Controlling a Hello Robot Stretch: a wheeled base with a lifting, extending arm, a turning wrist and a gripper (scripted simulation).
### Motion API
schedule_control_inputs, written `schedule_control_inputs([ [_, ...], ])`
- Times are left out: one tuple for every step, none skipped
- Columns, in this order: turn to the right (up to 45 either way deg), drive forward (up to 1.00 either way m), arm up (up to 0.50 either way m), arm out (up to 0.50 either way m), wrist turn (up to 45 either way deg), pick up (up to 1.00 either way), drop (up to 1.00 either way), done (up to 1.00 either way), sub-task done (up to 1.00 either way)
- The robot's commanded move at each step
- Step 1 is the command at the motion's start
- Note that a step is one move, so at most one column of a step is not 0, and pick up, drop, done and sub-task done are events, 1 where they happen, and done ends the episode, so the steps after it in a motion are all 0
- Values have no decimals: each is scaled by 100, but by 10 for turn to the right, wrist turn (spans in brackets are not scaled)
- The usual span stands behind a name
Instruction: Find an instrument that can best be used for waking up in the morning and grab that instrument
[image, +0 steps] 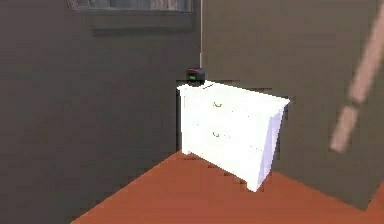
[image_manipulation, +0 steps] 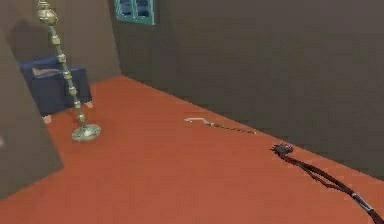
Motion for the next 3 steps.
schedule_control_inputs([
  [0, 100, 0, 0, 0, 0, 0, 0, 0],
  [-450, 0, 0, 0, 0, 0, 0, 0, 0],
  [-120, 0, 0, 0, 0, 0, 0, 0, 0],
])
